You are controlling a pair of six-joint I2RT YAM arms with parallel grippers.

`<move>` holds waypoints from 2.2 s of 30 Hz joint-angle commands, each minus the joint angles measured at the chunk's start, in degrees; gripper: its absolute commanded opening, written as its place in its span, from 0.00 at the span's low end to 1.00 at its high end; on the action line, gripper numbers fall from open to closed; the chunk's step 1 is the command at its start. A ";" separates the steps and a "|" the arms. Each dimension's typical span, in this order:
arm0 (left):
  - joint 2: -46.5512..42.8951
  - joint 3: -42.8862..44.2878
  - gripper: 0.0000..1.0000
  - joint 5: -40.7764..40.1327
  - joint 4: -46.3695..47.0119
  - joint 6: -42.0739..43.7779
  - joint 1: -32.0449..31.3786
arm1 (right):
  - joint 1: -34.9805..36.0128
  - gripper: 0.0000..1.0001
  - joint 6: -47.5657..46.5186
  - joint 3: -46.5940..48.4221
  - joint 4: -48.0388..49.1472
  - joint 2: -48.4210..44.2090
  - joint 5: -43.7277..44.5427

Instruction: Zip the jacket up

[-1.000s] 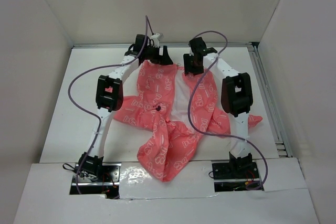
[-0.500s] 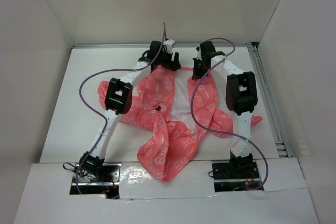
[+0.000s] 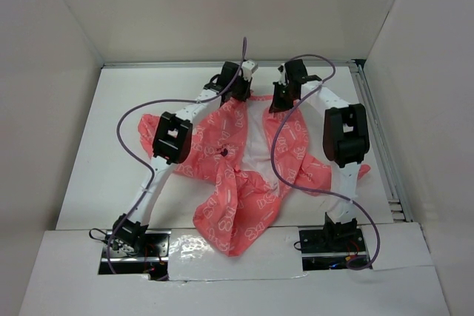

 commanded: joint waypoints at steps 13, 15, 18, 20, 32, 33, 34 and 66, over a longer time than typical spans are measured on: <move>-31.57 -19.73 0.02 1.45 -0.99 -2.52 0.93 | 0.20 0.00 6.12 -6.88 5.33 -10.50 0.26; -39.19 -26.62 0.00 2.41 -1.78 -5.24 0.66 | 0.64 0.00 6.48 -9.68 5.87 -13.30 0.34; -50.38 -47.57 0.01 1.55 0.04 -8.06 -1.35 | 1.87 0.00 7.18 -14.08 7.09 -17.69 0.78; -57.57 -56.14 0.07 1.62 2.16 -8.77 -4.16 | 3.36 0.00 7.44 -18.11 8.50 -21.20 1.13; -53.14 -71.50 0.55 3.12 -1.25 -19.42 -9.45 | 11.01 0.00 13.24 -30.70 10.61 -25.19 5.36; -52.87 -70.78 0.68 3.73 -1.78 -19.41 -9.53 | 11.01 0.00 13.24 -30.61 10.53 -24.84 5.18; -53.39 -70.52 0.83 4.96 -1.78 -18.71 -9.53 | 11.19 0.00 13.42 -30.79 10.70 -24.57 5.09; -55.42 -73.33 0.78 9.45 -8.82 -23.10 -5.75 | 9.61 0.00 15.53 -41.87 13.08 -35.03 8.78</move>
